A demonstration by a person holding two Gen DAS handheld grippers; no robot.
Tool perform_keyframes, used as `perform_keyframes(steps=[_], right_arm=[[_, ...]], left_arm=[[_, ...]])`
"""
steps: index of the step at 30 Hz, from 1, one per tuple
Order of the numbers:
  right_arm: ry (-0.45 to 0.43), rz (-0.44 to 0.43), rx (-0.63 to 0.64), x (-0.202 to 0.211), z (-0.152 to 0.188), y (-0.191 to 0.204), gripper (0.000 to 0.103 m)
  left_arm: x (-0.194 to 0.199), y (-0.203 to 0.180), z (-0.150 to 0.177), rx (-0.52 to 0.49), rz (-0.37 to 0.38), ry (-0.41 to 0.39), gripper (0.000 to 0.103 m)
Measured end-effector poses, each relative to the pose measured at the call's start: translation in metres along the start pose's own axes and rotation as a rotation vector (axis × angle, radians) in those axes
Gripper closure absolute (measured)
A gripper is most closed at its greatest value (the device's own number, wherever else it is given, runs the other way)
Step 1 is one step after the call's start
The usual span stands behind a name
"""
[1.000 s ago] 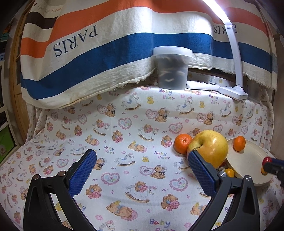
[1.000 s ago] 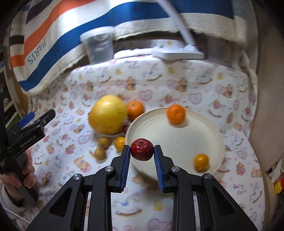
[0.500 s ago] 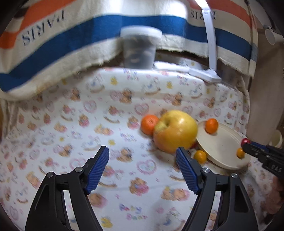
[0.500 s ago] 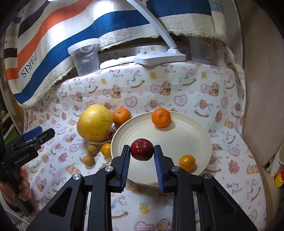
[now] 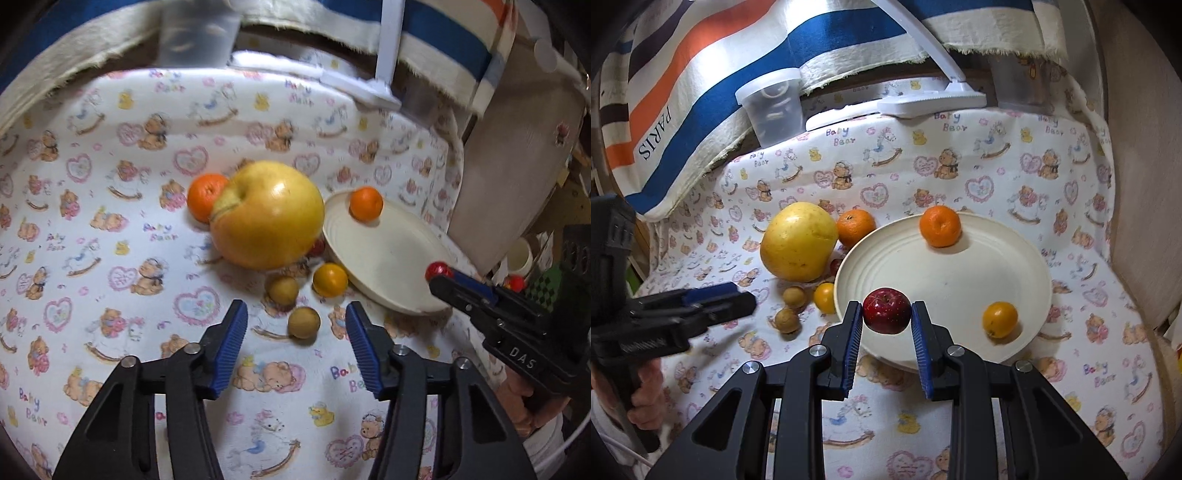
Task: Organize fruits
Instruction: 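Carry the red apple toward the plate with the right gripper while the left gripper grasps a small brown fruit, then lower the red apple and brown fruit onto the plate and open both grippers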
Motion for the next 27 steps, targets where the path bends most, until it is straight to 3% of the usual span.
perform_keyframes(steps=[3,6,11,14,19,27], right_arm=[[-0.010,0.009,0.003,0.001,0.000,0.001,0.075],[-0.007,0.006,-0.005,0.001,0.000,0.000,0.075],[0.005,0.001,-0.012,-0.001,0.000,-0.001,0.075],[0.003,-0.002,-0.010,0.000,0.000,-0.001,0.075],[-0.008,-0.017,-0.018,0.006,-0.001,-0.001,0.075],[-0.049,-0.026,-0.068,0.020,-0.007,-0.013,0.075]], left_arm=[[-0.004,-0.004,-0.008,-0.009,0.016,0.025,0.056],[-0.013,-0.008,-0.014,-0.006,-0.049,0.084,0.057],[-0.038,-0.006,-0.013,0.041,-0.028,0.199,0.073],[-0.044,-0.010,-0.010,0.011,-0.048,0.196,0.080],[-0.040,-0.010,-0.010,0.024,-0.050,0.192,0.081],[-0.003,-0.021,-0.023,-0.011,-0.057,0.109,0.081]])
Point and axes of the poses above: each gripper's, at about its wrist camera, not at the fingertips, and x roughly against the way its jaws point, y to its left, z to its underside, the point moved 2 cm from there along -x, roughly the way its jaws point, and after that the axes turned 7 degrees about y, right-handed, at the moved point
